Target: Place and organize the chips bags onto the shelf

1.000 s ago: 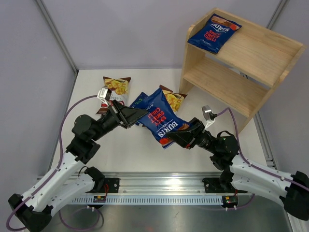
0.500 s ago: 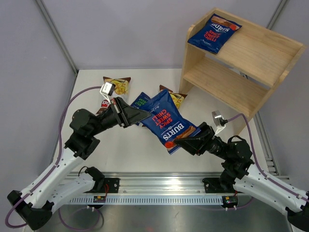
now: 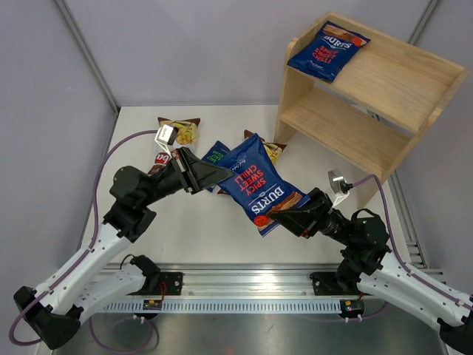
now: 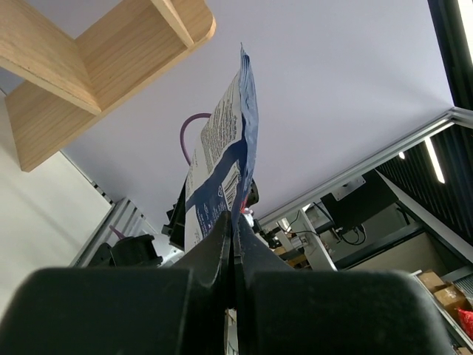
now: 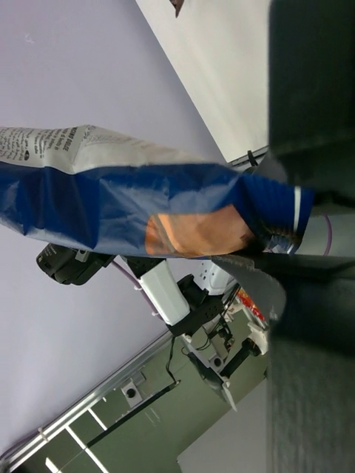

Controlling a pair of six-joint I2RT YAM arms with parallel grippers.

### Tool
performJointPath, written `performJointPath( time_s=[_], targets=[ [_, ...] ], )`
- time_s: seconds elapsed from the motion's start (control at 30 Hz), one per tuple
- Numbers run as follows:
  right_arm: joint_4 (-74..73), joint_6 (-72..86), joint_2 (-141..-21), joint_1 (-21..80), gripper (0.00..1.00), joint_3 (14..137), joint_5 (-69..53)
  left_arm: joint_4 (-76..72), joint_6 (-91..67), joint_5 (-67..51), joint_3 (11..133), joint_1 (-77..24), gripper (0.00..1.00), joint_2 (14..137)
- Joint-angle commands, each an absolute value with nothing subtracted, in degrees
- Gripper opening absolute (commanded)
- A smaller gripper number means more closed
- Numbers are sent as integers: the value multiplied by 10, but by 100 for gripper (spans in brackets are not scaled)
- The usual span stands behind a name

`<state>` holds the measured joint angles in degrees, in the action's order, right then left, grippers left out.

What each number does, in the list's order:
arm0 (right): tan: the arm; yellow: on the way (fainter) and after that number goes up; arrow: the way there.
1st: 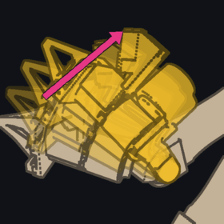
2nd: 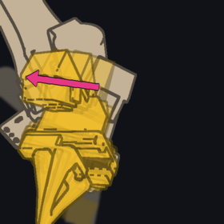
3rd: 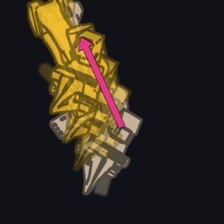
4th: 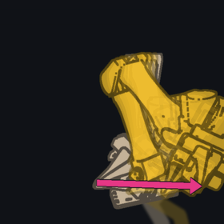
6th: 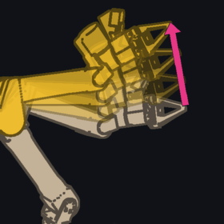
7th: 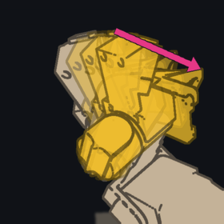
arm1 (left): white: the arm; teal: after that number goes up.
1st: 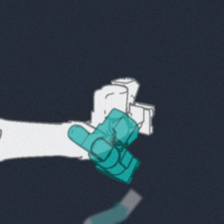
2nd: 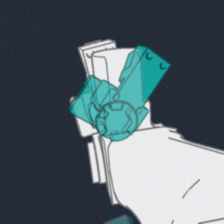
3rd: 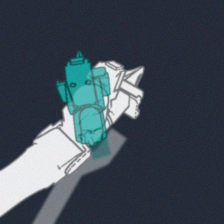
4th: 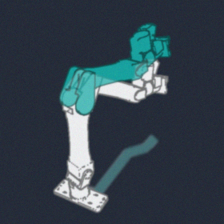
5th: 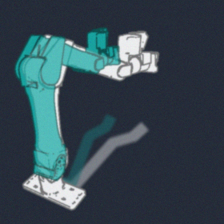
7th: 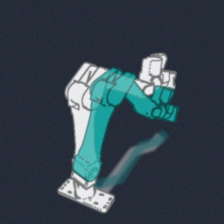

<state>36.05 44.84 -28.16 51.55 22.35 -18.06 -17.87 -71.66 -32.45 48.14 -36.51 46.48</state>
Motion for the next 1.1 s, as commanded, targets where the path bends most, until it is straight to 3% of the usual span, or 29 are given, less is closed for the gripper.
performJointPath(
  time_s=[0.0, 0.13, 0.17, 0.3, 0.37, 0.43, 0.57, 0.67, 0.77, 1.07],
  targets=[
    [368, 454, -287, 519, 22, 251, -160, -234, -721, -345, 477, -371, 0, 475],
    [360, 457, -296, 519, 2, 258, -162, -207, -693, -332, 493, -368, 0, 473],
    [360, 458, -294, 520, 2, 256, -162, -175, -682, -324, 509, -367, 6, 472],
    [329, 454, -280, 520, 2, 255, -143, -90, -634, -272, 553, -329, 44, 464],
    [303, 453, -266, 519, 0, 261, -128, -8, -610, -251, 579, -309, 68, 462],
    [259, 449, -252, 519, 0, 272, -96, 92, -575, -200, 621, -278, 99, 457],
    [154, 444, -243, 520, 0, 316, -37, 251, -492, -29, 675, -255, 99, 433],
    [85, 442, -260, 519, 0, 386, 42, 307, -434, 29, 658, -255, 99, 418],
    [-29, 460, -304, 519, 0, 473, 149, 340, -374, 5, 615, -255, 99, 414],
    [-98, 489, -481, 519, 0, 740, 357, 396, -242, -40, 516, -255, 99, 357]
  ],
)
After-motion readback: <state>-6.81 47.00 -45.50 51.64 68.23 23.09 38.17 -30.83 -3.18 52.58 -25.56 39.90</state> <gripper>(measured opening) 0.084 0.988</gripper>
